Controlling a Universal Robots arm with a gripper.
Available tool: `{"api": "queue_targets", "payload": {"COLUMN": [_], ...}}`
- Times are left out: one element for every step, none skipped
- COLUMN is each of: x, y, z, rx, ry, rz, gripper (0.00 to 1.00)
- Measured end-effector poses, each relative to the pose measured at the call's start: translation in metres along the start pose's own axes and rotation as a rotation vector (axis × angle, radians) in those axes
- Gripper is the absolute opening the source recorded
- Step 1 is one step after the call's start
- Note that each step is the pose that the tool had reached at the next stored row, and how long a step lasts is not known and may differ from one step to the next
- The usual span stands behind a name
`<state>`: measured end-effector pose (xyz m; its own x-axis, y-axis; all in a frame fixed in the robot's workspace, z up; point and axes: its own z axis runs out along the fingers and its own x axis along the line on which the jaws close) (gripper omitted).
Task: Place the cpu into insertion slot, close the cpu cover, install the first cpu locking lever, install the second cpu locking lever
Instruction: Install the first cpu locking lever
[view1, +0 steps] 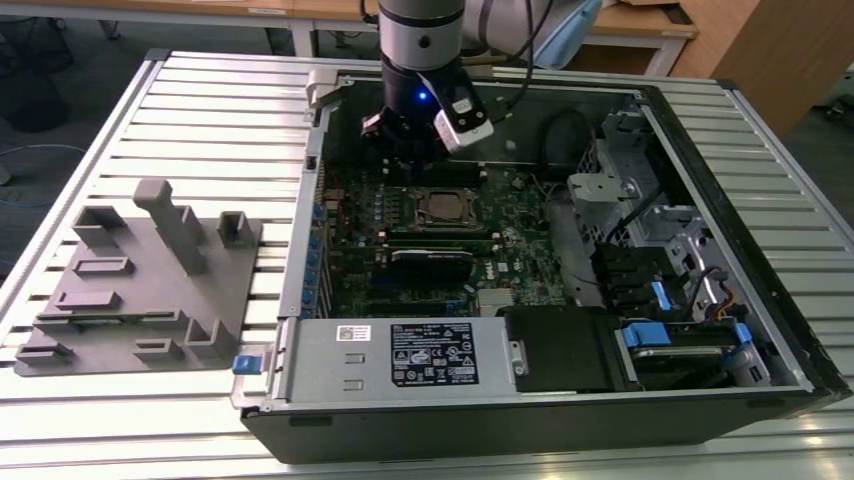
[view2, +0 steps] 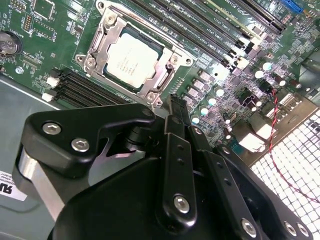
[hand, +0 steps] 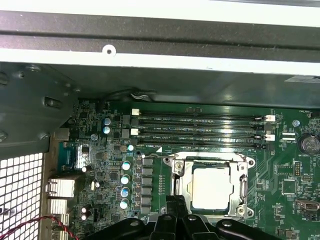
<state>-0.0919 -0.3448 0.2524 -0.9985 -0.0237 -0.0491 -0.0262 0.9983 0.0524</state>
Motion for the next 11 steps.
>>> {"api": "queue_targets", "payload": {"x": [0.0, 0.0, 0.0005, 0.0014, 0.0024, 0.0031, 0.0032, 0.0034, 0.0034, 0.0034, 0.0034], "y": [0.0, 0.0, 0.0, 0.0, 0.0, 0.0001, 0.0001, 0.0001, 0.0001, 0.0001, 0.0001], "z": [-0.0001, -0.0001, -0.0002, -0.0003, -0.0002, -0.0002, -0.0002, -0.0002, -0.0002, -0.0002, -0.0002], "rx": [0.0, 0.0, 0.0002, 0.0003, 0.0002, 0.0001, 0.0001, 0.0001, 0.0001, 0.0001, -0.0001], "ry": [0.0, 0.0, 0.0001, 0.0002, 0.0001, 0.0, 0.0, 0.0, 0.0, 0.0001, 0.0], "rz": [0.0, 0.0, 0.0, 0.0, 0.0, 0.0, 0.0, 0.0, 0.0, 0.0, 0.0], "gripper": [0.11, 0.11, 0.11, 0.11, 0.11, 0.11, 0.11, 0.11, 0.11, 0.11, 0.11]}}
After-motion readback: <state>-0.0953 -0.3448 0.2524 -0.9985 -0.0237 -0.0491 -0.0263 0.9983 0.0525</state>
